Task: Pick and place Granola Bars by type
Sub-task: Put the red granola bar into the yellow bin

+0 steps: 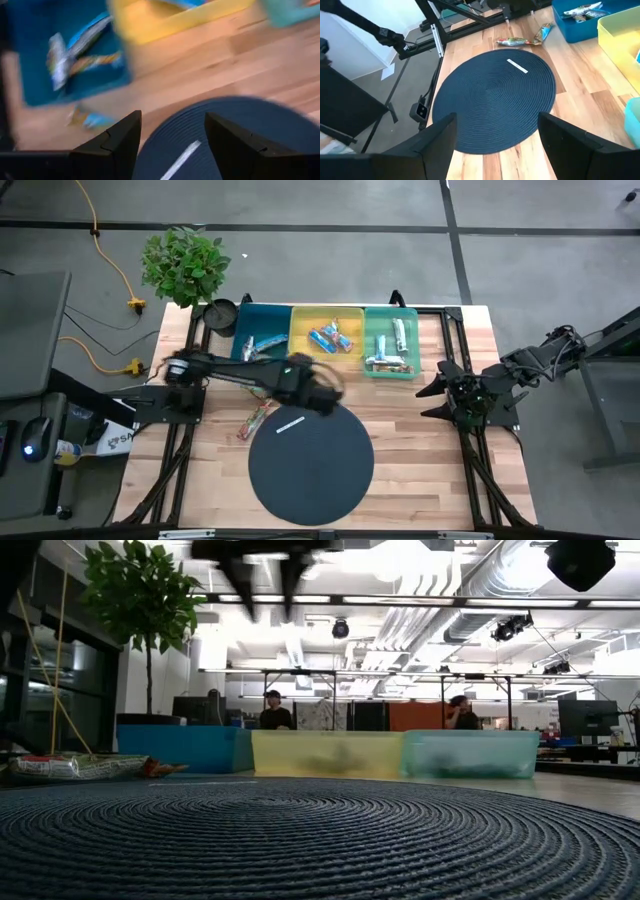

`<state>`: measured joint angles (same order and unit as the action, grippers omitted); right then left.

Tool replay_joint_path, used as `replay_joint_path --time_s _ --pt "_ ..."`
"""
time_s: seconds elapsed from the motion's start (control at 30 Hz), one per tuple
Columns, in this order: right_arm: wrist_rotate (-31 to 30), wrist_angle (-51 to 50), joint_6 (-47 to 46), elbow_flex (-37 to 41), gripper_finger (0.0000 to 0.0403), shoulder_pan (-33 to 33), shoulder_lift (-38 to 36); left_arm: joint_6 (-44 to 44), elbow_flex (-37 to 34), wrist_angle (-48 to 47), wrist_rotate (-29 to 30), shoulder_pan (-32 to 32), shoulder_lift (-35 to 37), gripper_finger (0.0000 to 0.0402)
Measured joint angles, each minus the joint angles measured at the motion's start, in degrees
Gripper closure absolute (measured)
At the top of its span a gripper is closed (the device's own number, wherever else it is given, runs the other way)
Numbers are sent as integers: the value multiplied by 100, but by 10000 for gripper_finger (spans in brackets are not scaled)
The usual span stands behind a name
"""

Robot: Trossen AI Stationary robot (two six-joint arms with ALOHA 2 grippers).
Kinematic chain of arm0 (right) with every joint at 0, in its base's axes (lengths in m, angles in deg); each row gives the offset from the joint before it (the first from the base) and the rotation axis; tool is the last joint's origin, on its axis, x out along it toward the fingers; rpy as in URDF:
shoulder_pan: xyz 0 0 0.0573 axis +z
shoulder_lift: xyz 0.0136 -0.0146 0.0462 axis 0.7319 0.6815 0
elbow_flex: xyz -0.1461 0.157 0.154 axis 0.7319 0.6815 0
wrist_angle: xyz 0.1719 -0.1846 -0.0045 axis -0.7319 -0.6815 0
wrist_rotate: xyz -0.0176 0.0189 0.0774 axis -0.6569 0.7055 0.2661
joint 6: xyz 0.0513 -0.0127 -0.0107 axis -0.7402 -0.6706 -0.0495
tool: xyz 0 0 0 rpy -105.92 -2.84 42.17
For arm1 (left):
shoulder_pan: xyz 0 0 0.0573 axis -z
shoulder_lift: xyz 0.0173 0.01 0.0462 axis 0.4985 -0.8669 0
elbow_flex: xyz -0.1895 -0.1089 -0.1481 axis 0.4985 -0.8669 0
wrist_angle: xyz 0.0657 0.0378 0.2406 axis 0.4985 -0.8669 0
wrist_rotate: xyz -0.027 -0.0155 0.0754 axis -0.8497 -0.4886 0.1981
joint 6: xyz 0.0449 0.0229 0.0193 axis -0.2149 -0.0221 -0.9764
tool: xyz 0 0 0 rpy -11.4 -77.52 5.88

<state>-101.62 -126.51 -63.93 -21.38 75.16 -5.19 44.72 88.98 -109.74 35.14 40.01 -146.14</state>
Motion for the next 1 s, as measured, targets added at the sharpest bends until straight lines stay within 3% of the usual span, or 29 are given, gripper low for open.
replay_joint_path --time_s 0.17,0.33,0.73,0.87,1.0 --pt "0 6 32 0 142 0 -2 1281 -1683 177 -303 443 916 189" --pt "0 9 52 -2 142 2 0 1739 -3030 796 -695 619 1840 189" --pt "0 13 -80 -2 142 1 -2 1545 -6187 3587 -2144 527 3605 189" --pt "-3 27 -104 -2 142 0 24 1636 -6734 3575 -2526 529 3831 188" --pt "-3 24 -110 -2 142 2 68 1164 -7007 3719 -2673 525 3937 188"
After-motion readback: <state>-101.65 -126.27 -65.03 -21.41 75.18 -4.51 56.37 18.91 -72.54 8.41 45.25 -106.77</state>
